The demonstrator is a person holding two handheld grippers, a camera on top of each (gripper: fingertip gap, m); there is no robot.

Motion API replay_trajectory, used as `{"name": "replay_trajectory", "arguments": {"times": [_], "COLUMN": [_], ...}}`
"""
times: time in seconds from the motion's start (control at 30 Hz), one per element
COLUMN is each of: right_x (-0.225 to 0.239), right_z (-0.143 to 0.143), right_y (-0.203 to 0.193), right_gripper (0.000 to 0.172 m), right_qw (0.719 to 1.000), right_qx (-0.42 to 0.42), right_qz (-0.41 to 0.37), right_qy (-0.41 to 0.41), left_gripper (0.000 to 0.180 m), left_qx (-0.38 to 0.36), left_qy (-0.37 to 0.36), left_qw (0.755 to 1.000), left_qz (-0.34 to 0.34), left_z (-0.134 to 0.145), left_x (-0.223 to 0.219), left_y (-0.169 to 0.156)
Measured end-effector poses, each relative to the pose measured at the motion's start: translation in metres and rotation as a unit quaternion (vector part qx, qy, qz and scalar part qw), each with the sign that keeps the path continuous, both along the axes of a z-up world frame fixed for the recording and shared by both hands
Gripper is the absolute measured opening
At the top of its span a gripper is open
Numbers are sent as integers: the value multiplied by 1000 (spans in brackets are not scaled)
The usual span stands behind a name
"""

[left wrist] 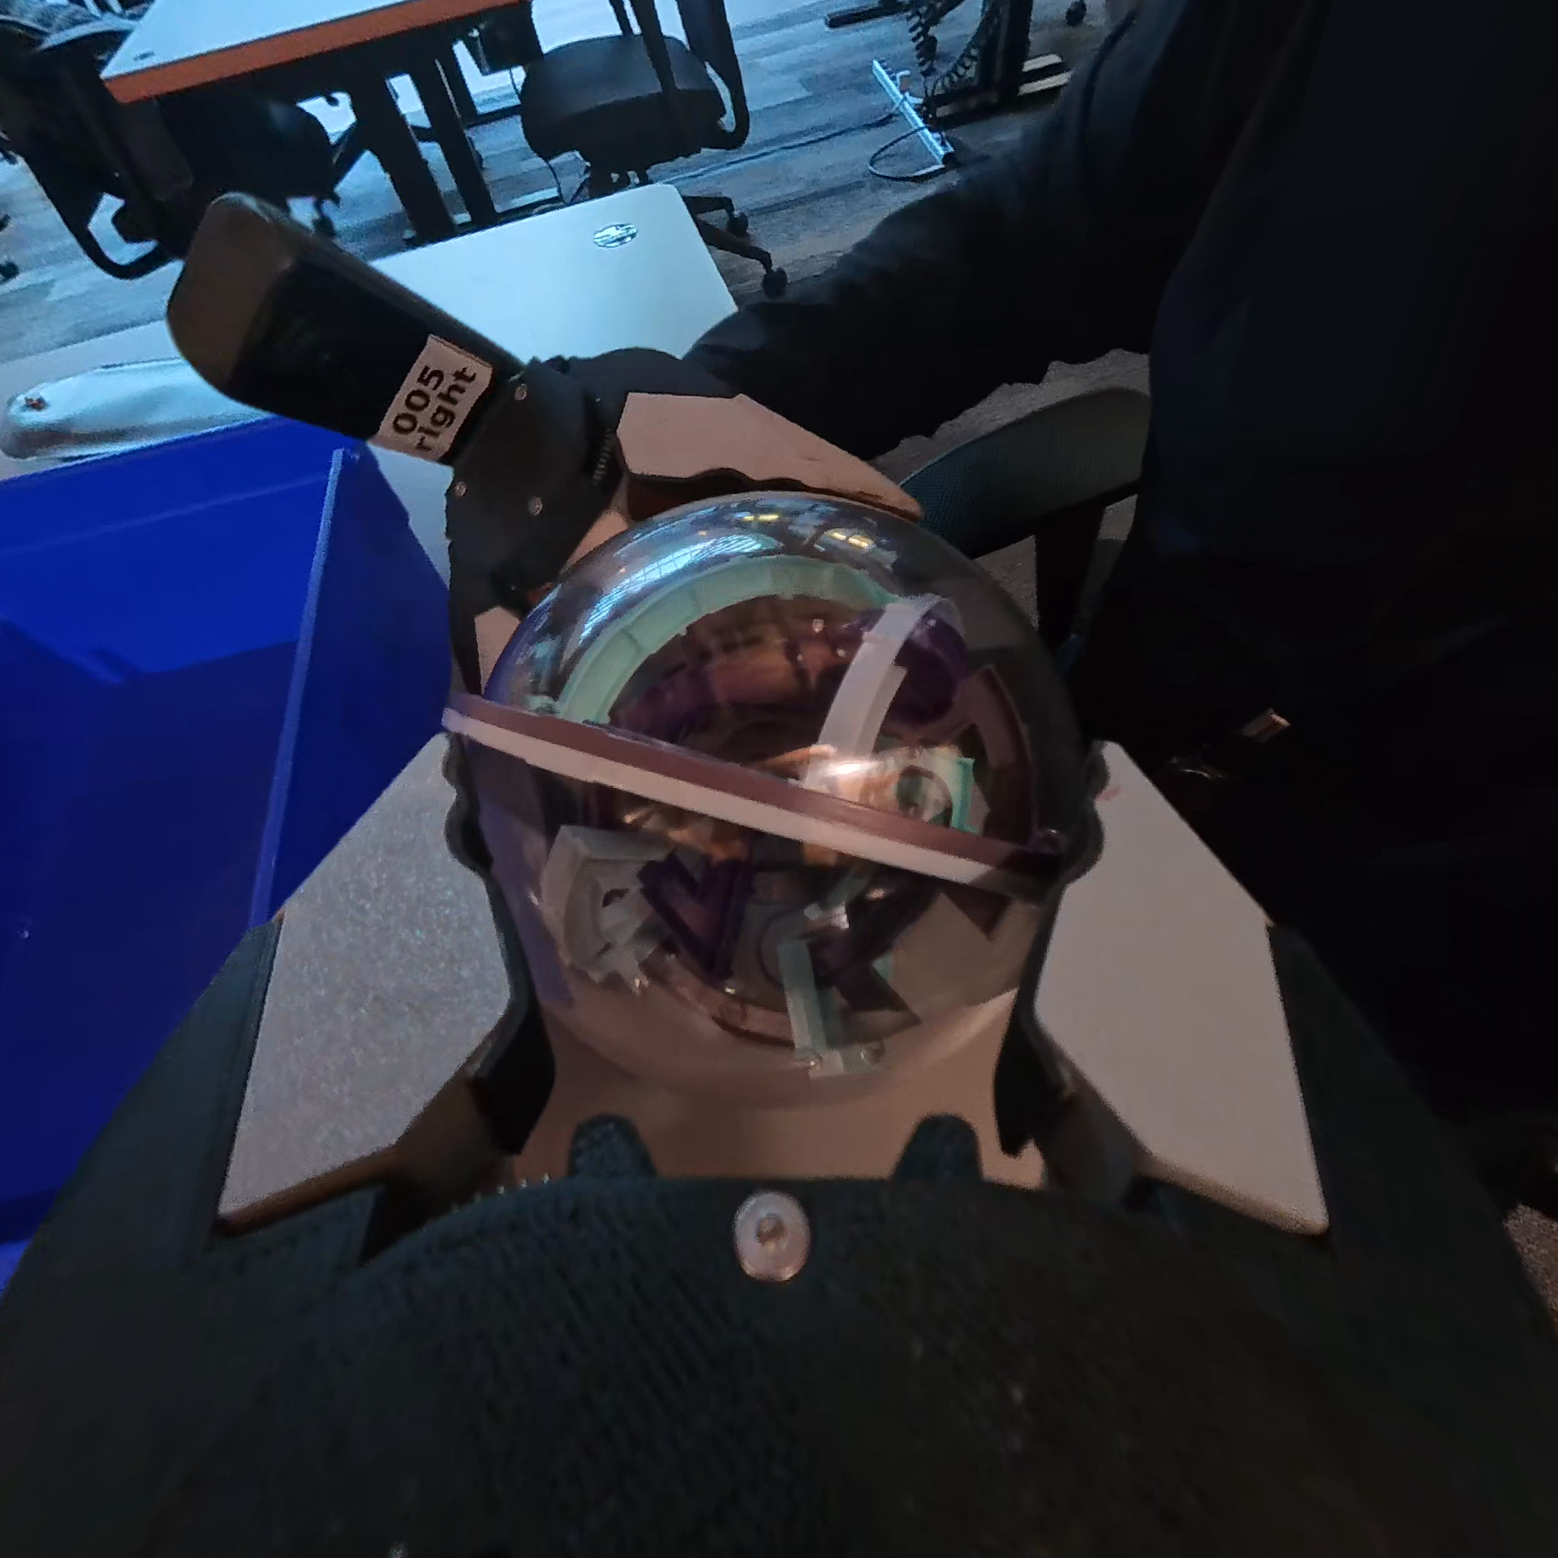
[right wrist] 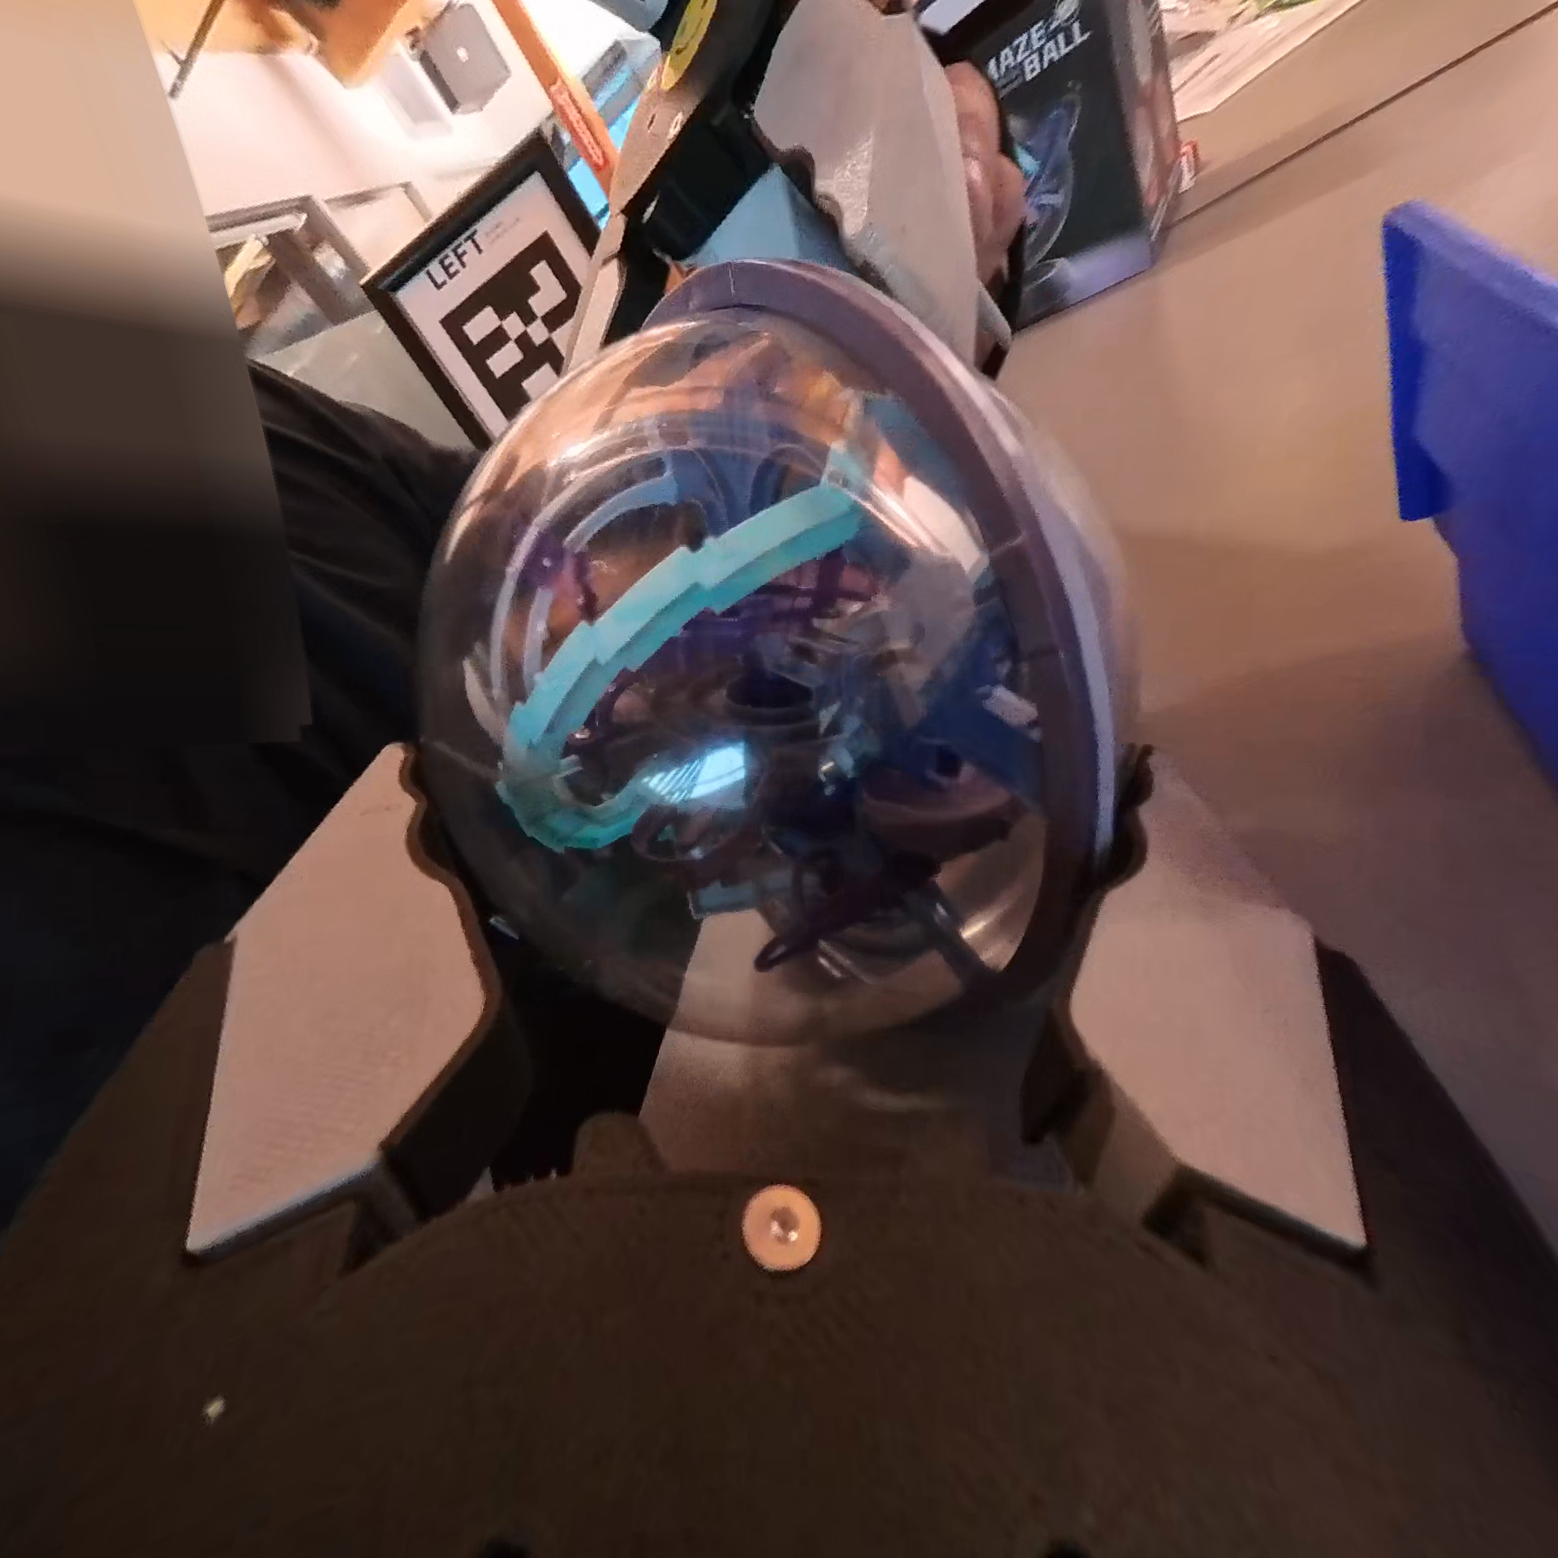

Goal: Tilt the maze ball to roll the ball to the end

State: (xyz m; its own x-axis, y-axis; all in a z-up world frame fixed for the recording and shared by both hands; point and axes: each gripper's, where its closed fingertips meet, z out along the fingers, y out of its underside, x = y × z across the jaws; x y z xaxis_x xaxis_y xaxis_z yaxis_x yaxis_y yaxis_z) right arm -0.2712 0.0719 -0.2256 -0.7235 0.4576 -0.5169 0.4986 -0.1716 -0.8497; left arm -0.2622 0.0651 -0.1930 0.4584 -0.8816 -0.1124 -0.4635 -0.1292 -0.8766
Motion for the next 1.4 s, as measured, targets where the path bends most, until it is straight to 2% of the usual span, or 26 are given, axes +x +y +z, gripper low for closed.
{"name": "replay_trajectory", "arguments": {"times": [0.17, 0.33, 0.57, 0.73, 0.97, 1.13, 1.27, 1.4], "right_x": [-1, -4, -7, -5, -7, -7, -7, -8], "right_z": [0, 3, 6, 16, 17, 17, 16, 15], "right_y": [-3, 0, 0, 1, -2, -3, -2, -1], "right_gripper": [157, 157, 157, 155, 158, 158, 157, 157], "right_qw": [1000, 999, 999, 996, 994, 994, 995, 995], "right_qx": [8, -24, -17, -16, -9, -8, -8, -4], "right_qz": [25, 34, 38, 51, 67, 61, 61, 54], "right_qy": [6, -4, 17, 71, 83, 85, 82, 80], "left_gripper": [137, 137, 137, 137, 138, 153, 151, 148], "left_qx": [3, 9, 18, 31, 31, 15, 4, -29], "left_qy": [1, -4, -9, -6, 0, 12, 5, -43], "left_qw": [1000, 1000, 999, 996, 995, 999, 1000, 995], "left_qz": [-23, -28, -47, -78, -90, -48, -9, 90], "left_z": [0, 0, 1, 0, 0, -4, -6, -4], "left_x": [2, 0, 0, 4, 2, -4, -12, -35], "left_y": [1, 3, 2, 0, 1, 7, 6, 4]}}
